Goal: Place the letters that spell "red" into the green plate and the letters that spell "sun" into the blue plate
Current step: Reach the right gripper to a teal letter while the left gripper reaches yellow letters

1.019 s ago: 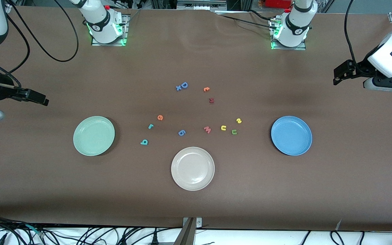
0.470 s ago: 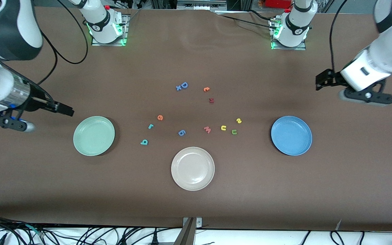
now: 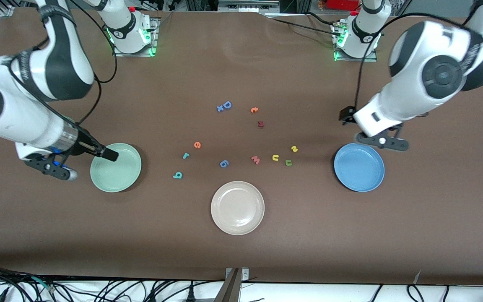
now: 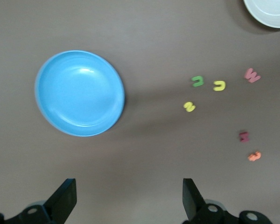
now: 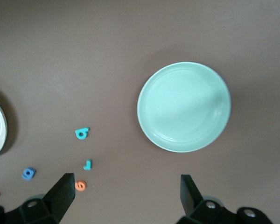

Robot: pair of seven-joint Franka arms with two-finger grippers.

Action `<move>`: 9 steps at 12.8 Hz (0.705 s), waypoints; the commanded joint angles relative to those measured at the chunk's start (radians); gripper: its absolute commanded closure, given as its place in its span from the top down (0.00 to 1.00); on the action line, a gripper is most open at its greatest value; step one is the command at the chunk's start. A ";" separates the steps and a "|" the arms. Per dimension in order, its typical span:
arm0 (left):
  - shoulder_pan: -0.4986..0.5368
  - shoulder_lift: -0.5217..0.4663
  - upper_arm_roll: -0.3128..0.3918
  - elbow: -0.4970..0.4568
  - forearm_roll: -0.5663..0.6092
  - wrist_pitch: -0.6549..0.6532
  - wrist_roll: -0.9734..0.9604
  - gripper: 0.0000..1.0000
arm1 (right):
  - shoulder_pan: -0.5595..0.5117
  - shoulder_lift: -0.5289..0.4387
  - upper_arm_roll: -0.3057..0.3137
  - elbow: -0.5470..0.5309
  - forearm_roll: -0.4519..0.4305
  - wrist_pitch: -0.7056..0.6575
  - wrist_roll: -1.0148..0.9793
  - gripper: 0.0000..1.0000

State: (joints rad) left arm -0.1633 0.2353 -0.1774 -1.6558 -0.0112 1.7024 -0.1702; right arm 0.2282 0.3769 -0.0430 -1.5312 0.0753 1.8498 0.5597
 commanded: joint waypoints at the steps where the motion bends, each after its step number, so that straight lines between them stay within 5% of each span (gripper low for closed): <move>1: -0.059 0.077 0.004 0.024 0.011 0.048 -0.058 1.00 | 0.039 0.052 -0.005 0.010 0.011 0.032 0.084 1.00; 9: -0.156 0.254 0.004 -0.074 0.013 0.386 -0.135 1.00 | 0.143 0.269 -0.008 0.013 -0.005 0.273 0.281 1.00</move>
State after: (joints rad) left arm -0.3061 0.4743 -0.1795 -1.6915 -0.0112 2.0164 -0.2834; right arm 0.3523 0.6003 -0.0425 -1.5324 0.0747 2.0629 0.7934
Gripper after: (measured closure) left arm 0.000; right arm 0.000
